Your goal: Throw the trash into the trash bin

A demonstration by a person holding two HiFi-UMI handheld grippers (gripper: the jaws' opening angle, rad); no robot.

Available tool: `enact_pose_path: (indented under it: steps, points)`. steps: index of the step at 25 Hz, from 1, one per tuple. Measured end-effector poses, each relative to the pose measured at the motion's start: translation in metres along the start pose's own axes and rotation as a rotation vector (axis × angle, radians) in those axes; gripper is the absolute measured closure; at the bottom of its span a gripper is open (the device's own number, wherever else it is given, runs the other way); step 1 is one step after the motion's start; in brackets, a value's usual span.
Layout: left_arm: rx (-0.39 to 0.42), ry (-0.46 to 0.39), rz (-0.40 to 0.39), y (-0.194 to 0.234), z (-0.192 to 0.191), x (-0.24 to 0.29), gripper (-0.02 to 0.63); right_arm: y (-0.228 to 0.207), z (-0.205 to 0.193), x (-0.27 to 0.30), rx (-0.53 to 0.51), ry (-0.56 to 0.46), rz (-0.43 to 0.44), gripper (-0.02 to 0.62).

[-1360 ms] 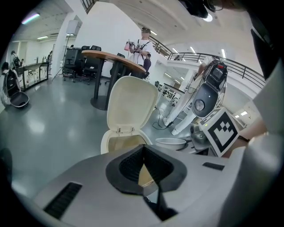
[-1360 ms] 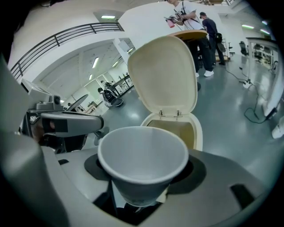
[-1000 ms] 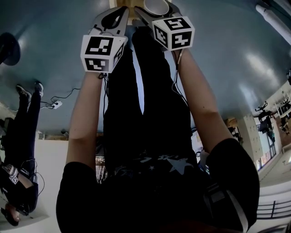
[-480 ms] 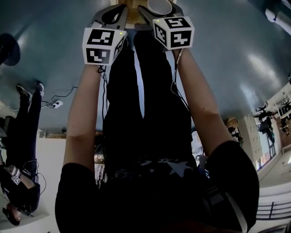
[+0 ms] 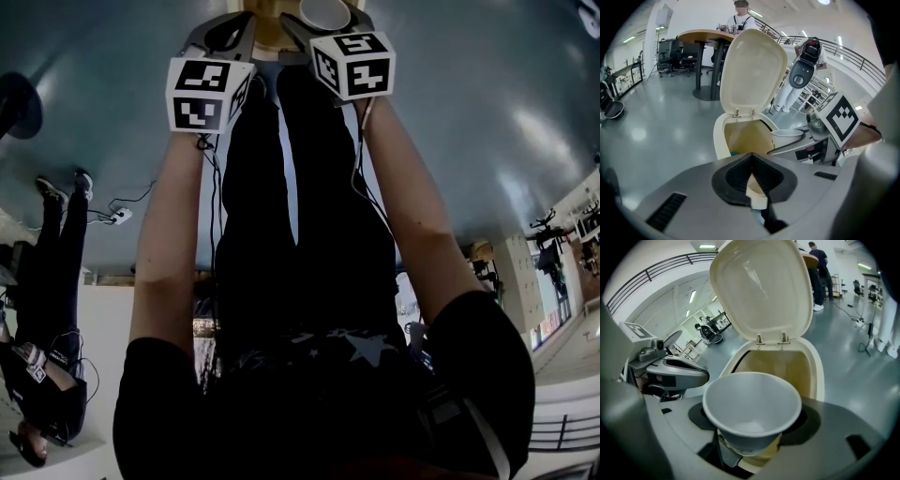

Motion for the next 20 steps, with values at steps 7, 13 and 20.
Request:
enact_pose_path:
  steps: [7, 13, 20]
  points:
    - [-0.016, 0.009, -0.022, -0.011, 0.001, 0.009, 0.595, -0.012, 0.003, -0.002, -0.009, -0.021, -0.043, 0.179]
    - [-0.019, 0.01, -0.025, -0.013, -0.002, 0.006, 0.595, -0.012, 0.0, -0.003, 0.011, -0.034, -0.045, 0.179]
    - [-0.009, -0.015, -0.026, -0.014, 0.006, -0.017, 0.595, 0.009, 0.009, -0.017, 0.004, -0.052, -0.031, 0.179]
Point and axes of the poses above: the fingertips, and each gripper's own axes: x forward along the fingers, y to its left, z out of its top, the point moved 5 cm from there along -x, backward along the fingers, and after that the axes turned 12 degrees about z, right-handed, at the moved point
